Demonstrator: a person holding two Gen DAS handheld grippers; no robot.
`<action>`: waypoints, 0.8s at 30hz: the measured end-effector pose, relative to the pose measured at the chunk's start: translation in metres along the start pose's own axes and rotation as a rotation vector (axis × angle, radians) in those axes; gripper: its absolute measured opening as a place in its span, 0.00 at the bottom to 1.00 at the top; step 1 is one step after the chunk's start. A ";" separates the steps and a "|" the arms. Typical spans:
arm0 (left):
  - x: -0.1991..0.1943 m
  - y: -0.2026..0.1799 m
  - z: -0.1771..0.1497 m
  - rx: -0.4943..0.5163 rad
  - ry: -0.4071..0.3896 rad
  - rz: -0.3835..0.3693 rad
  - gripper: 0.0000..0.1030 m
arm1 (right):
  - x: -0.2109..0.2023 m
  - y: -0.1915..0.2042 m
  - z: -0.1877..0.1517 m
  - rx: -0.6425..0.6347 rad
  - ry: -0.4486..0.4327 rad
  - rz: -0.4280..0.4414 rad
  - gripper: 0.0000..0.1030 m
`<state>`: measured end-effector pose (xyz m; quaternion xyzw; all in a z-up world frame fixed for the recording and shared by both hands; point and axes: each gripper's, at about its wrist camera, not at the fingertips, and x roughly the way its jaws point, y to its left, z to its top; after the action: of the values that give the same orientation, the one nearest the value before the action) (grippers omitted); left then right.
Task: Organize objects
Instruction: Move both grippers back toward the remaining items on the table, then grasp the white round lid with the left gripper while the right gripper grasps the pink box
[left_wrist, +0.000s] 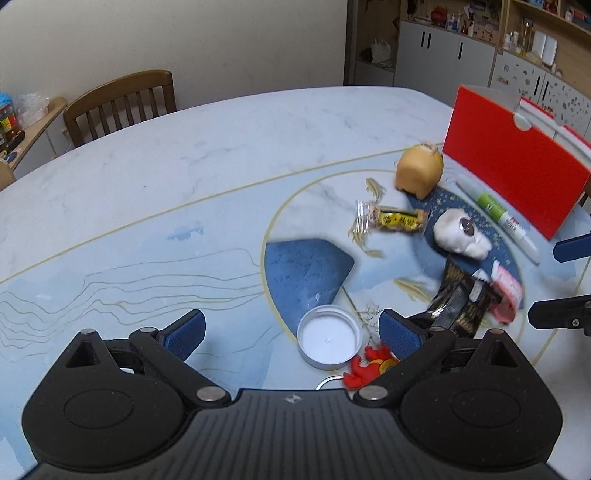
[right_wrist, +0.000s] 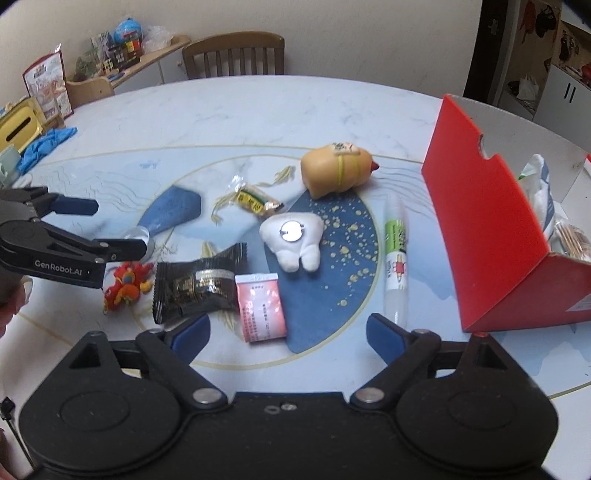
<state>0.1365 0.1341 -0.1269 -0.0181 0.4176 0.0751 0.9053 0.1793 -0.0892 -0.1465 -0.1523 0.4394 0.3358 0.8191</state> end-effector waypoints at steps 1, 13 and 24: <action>0.002 0.000 -0.001 0.000 0.001 0.006 0.98 | 0.002 0.000 0.000 -0.001 0.004 0.001 0.84; 0.012 0.001 -0.006 -0.018 0.003 -0.008 0.97 | 0.024 0.008 0.000 -0.012 0.027 -0.002 0.73; 0.010 -0.002 -0.009 -0.020 -0.009 -0.016 0.76 | 0.027 0.014 -0.002 -0.049 0.024 -0.003 0.52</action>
<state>0.1368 0.1322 -0.1408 -0.0300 0.4124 0.0720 0.9076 0.1792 -0.0687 -0.1689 -0.1770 0.4406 0.3436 0.8102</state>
